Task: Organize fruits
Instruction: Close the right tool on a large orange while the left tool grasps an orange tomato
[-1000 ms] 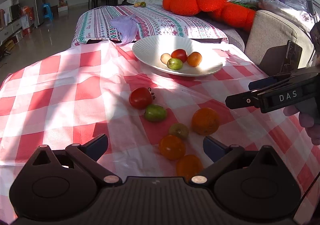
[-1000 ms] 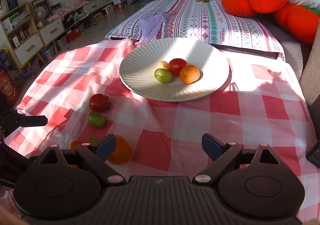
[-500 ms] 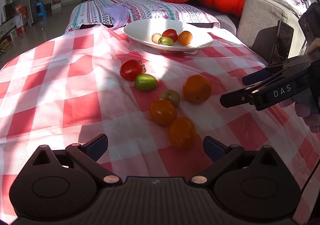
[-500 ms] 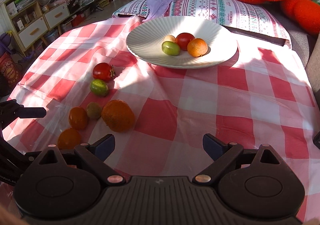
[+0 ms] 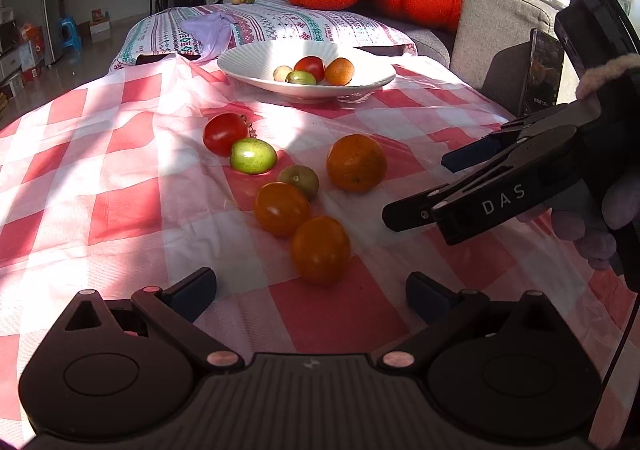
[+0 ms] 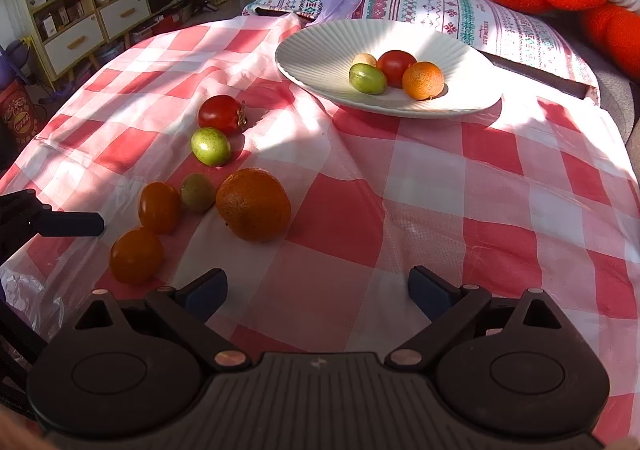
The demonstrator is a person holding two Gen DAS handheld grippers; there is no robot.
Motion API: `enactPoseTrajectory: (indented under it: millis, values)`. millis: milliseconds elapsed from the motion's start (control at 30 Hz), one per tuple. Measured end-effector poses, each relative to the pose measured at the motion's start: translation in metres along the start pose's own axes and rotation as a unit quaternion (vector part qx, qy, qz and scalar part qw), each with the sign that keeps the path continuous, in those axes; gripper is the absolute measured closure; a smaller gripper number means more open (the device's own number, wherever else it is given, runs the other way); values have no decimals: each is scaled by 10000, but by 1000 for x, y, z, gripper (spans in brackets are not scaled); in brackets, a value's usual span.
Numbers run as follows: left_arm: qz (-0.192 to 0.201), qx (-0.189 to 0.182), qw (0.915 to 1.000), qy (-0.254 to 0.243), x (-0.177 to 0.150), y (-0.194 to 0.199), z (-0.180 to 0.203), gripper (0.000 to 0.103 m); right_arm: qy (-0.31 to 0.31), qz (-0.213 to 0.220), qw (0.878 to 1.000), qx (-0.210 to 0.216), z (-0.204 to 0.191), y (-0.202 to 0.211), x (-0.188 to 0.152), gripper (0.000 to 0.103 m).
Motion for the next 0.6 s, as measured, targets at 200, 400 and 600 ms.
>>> enactPoseTrajectory:
  millis: [200,400,600]
  values:
    - [93,-142,9998,37,2,2,6,6,28,104,9999,-34,-3,-2,4,6]
    - [155,-361,9992,103,6,3,10,23,0,225,9997,-56,-4,-4,9,11]
    - [170,-407,9989,131,7,3,12,35,96,307,9995,-42,-9,-4,13,16]
Point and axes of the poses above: each gripper's, at about its wrist camera, not at the fingertips, and y roughly against the way its jaws point, z to its right, x to its top, the point moved 9 cm from there along -y, roughly the way its jaws point, and after that the axes turned 5 degrees about -z, right-handed, at the moved point
